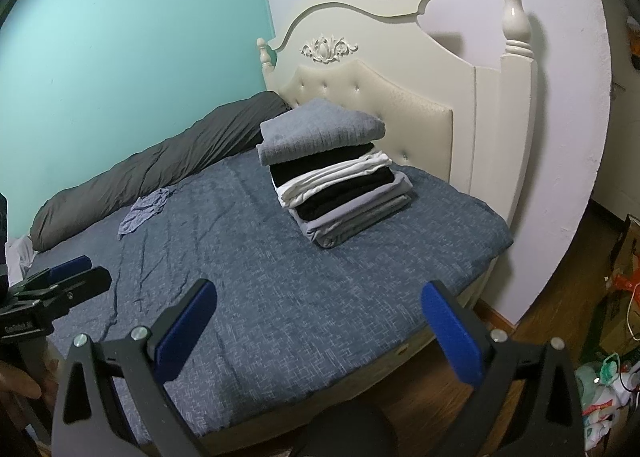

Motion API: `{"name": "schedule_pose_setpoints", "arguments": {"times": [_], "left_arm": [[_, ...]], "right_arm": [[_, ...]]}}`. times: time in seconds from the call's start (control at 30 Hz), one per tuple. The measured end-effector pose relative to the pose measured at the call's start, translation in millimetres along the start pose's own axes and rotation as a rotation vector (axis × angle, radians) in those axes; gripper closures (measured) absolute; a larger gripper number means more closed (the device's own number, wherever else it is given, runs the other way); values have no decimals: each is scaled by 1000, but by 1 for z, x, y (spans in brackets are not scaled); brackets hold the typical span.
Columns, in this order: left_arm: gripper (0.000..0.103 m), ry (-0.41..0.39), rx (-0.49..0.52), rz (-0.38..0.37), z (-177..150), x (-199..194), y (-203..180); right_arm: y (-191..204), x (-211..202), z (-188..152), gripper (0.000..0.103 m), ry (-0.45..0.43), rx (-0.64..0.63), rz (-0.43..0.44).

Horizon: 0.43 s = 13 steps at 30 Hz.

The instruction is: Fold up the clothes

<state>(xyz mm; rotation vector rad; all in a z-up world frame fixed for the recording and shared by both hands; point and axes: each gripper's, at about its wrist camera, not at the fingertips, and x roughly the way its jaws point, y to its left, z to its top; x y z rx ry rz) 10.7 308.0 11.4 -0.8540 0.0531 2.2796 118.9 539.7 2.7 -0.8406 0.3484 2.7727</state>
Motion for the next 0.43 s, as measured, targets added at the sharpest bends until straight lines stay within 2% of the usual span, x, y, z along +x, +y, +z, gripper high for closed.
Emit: {"name": "schedule_pose_setpoints", "arguments": {"times": [0.43], "left_arm": [[0,-2,-9,10,-1,0,0]], "right_arm": [[-3,1,-1,0,2,5,-7]]}}
